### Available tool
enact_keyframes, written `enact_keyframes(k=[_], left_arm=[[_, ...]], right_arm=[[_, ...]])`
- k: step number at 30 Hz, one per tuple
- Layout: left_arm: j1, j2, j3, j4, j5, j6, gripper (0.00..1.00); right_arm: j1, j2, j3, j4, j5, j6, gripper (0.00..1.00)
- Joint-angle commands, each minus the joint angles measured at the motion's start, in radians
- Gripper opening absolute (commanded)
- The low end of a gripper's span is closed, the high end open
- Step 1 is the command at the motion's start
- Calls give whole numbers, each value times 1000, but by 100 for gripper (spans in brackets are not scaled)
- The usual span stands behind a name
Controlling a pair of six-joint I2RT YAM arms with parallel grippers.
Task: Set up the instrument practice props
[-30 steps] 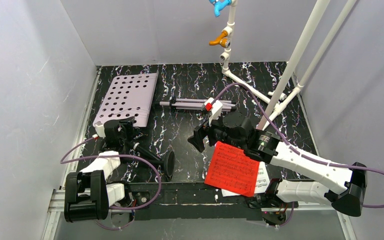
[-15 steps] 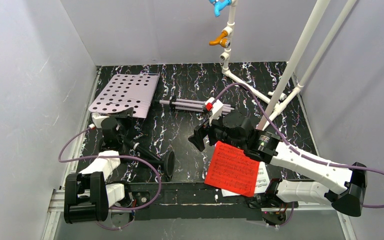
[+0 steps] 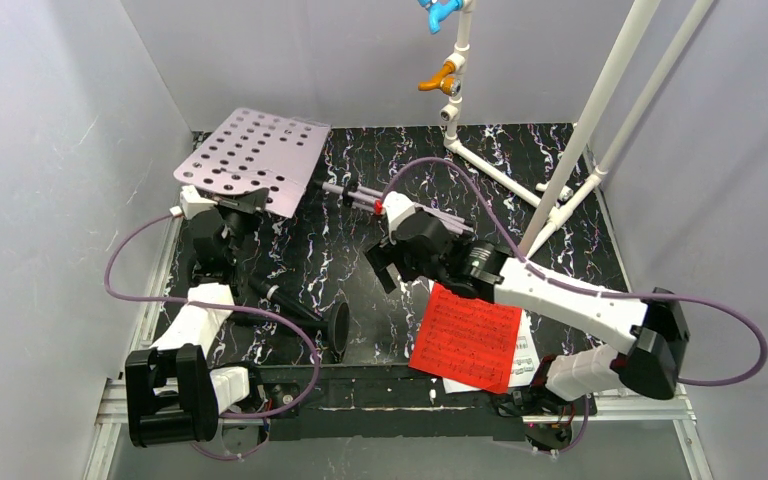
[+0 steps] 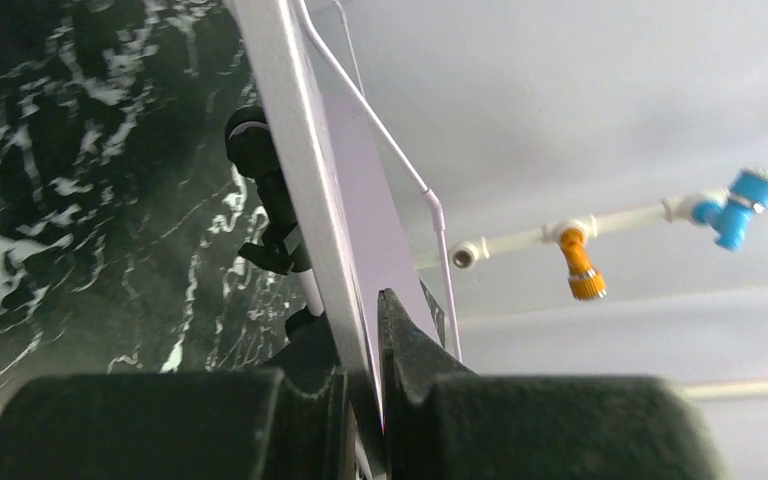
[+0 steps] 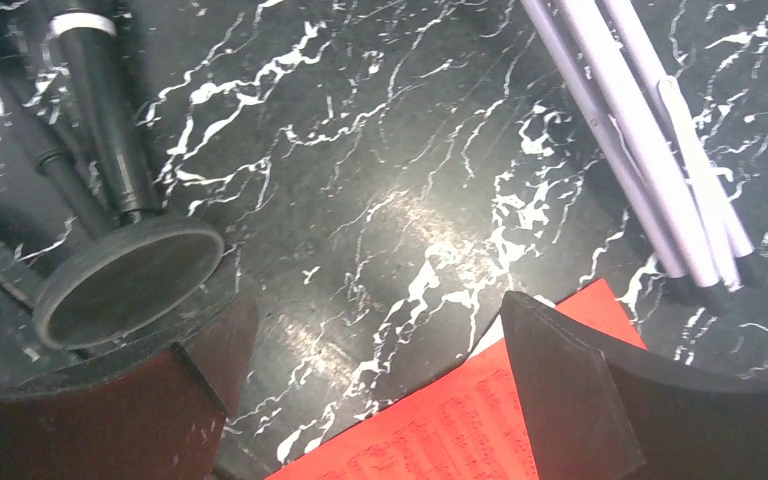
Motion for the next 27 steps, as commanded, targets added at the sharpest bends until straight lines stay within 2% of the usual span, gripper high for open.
enact_keyframes(k=[1,5,8,13,18,27], left_arm=[[-13,-65,158,253,248,272,0],[-17,-48,229,253,303,307,0],[-18,-30,280,251,347,316,0],[-23,8,373,251,400,313,0],[-24,38,491,236,499,353,0],[-23,81,661,191,599,394,0]], right_arm=[[4,99,145,-88,125,-43,100],[-12,204,247,-128,191,-75,100],[-50,259,317,-143,183,-77,100],[-187,284,333,-57,39,-72,100],[-260,310,341,27,-103,-109,100],[-336,404,347,173,-144,-188,100]])
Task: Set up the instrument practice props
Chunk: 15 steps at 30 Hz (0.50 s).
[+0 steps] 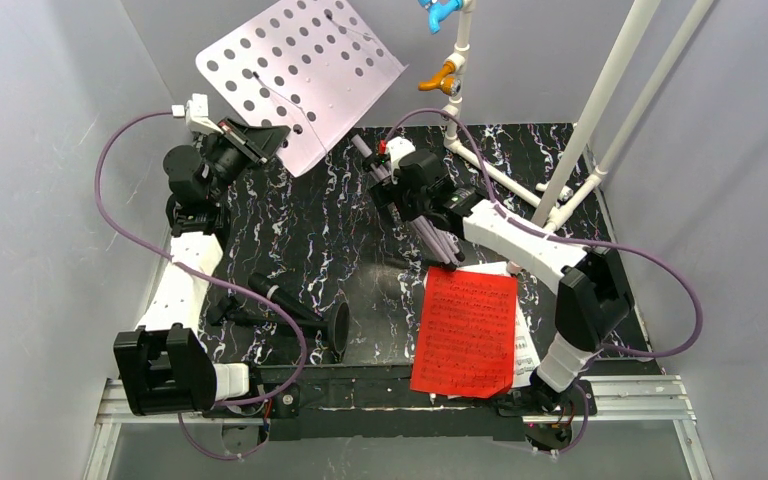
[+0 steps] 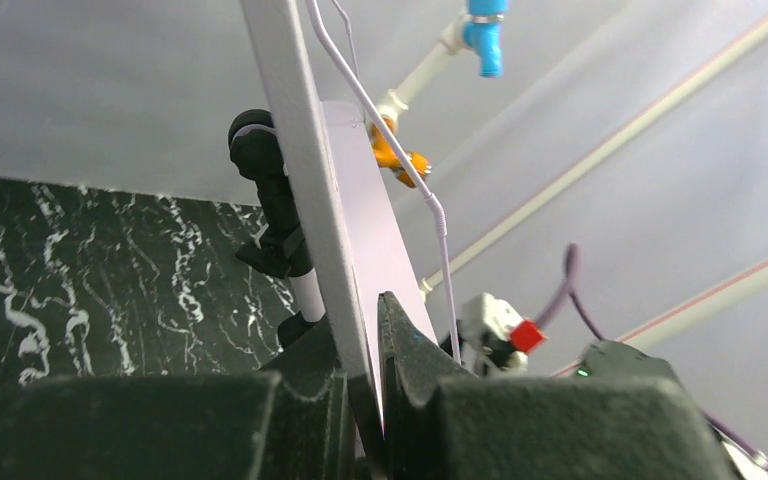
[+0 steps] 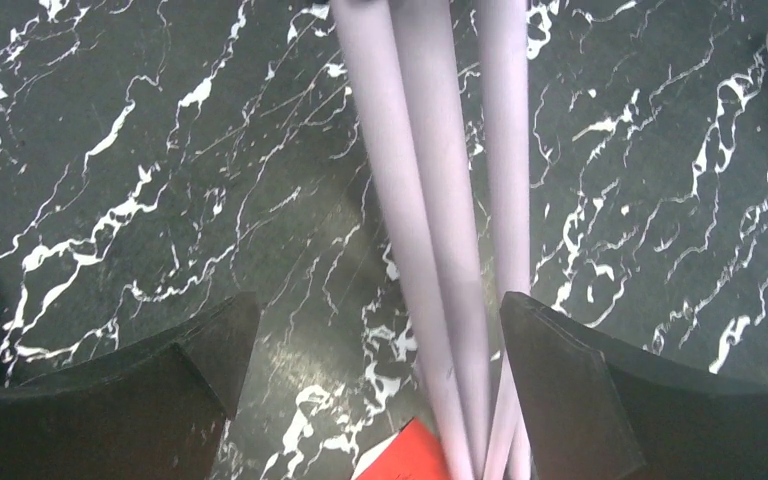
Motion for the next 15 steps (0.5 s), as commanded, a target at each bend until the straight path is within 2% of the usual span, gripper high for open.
enact_keyframes(k=[1,8,13,15], left_arm=[[-6,-52,153,253,128,123,0],[-17,-22,218,253,167,98,0],[-21,-20,256,253,214,86,0],[-25,-26,270,253,217,80,0]], right_arm=[[-29,62,53,151,-44,-60,100],[-32,140,74,283,104,-115,100],[-32,164,87,385,86,-131,100],[-33,169,88,436,68,-138,92]])
